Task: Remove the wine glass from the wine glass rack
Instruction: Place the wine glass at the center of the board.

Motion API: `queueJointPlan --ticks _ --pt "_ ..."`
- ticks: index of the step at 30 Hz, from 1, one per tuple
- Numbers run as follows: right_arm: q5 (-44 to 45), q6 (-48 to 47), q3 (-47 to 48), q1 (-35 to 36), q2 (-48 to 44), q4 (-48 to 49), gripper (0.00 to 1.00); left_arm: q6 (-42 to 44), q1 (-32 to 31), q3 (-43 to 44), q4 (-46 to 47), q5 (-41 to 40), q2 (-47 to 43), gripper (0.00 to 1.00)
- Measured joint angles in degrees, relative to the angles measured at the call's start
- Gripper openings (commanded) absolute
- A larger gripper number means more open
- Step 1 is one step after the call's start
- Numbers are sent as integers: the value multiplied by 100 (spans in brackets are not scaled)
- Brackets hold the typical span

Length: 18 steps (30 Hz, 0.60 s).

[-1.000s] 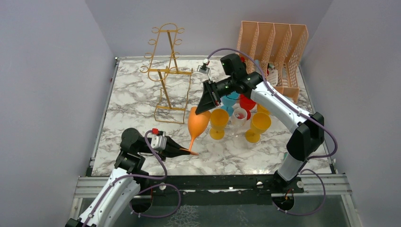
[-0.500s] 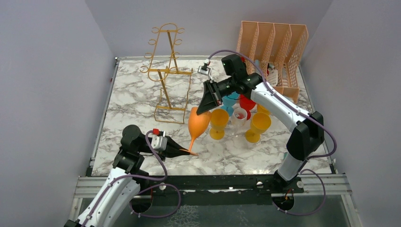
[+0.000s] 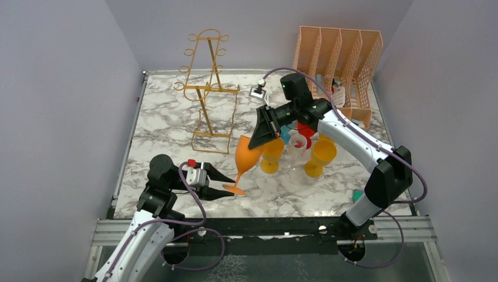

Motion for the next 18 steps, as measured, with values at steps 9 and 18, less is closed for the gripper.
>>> queueJointPlan --ticks 9,18 --pt "295 -50 -743 22 -439 138 1 -37 0 179 -251 -262 -511 79" --pt "1681 -422 -1672 192 -1521 122 1 -610 0 173 -332 -1698 -1344 99"
